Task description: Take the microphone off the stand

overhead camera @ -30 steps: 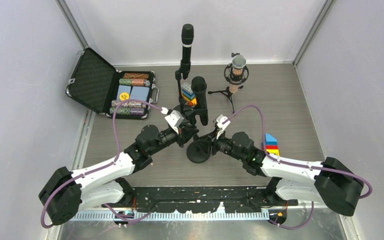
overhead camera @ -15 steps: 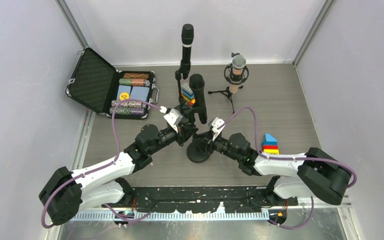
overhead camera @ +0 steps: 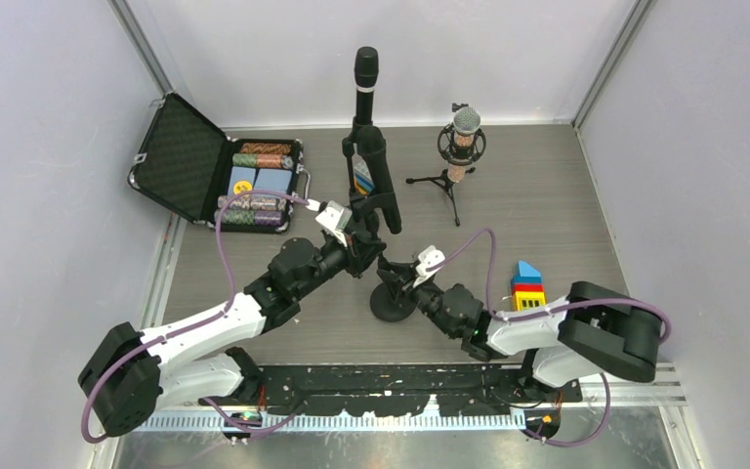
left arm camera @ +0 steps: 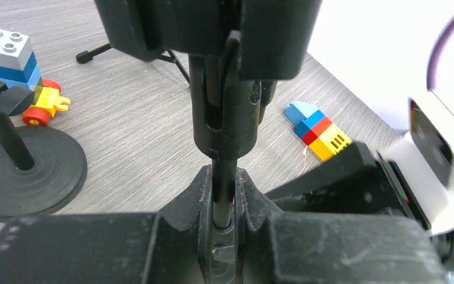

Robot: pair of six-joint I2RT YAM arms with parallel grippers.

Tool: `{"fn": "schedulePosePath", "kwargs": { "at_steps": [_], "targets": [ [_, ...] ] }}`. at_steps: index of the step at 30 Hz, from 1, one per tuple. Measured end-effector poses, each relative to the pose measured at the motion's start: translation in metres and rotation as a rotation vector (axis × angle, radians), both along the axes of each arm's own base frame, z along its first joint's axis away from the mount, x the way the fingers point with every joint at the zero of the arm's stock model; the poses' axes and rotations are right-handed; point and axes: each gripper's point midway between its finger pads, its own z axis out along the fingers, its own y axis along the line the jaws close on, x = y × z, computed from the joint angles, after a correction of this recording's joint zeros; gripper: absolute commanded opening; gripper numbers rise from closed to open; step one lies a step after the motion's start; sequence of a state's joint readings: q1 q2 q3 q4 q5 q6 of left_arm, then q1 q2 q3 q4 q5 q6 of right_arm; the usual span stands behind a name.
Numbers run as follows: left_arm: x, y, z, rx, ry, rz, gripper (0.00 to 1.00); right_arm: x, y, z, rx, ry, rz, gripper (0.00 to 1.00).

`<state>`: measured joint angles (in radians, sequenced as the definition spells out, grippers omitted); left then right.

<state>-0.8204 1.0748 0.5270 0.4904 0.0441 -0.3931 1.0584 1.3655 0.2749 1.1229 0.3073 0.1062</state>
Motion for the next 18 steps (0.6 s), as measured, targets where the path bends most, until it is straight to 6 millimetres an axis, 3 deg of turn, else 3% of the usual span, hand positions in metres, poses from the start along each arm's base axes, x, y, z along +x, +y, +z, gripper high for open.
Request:
{"fn": "schedulePosePath", "kwargs": {
  "at_steps": [6, 12, 14, 17, 18],
  "targets": [
    [0.003, 0.002, 0.000, -0.008, 0.025, 0.041, 0.00, -0.002, 0.003, 0.001, -0.016, -0.057, -0.253, 0.00],
    [0.009, 0.007, 0.000, 0.020, 0.018, 0.078, 0.00, 0.001, 0.011, 0.001, -0.007, -0.053, -0.385, 0.04],
    [0.007, 0.007, 0.000, 0.035, 0.008, 0.072, 0.00, 0.000, 0.012, 0.000, 0.001, -0.049, -0.379, 0.17],
    [0.002, 0.008, 0.000, 0.071, -0.020, 0.044, 0.00, -0.003, 0.015, -0.001, 0.011, -0.041, -0.336, 0.64],
    [0.000, 0.007, 0.001, 0.076, -0.026, 0.034, 0.00, -0.004, 0.015, 0.000, 0.020, -0.033, -0.307, 0.65]
  ]
}}
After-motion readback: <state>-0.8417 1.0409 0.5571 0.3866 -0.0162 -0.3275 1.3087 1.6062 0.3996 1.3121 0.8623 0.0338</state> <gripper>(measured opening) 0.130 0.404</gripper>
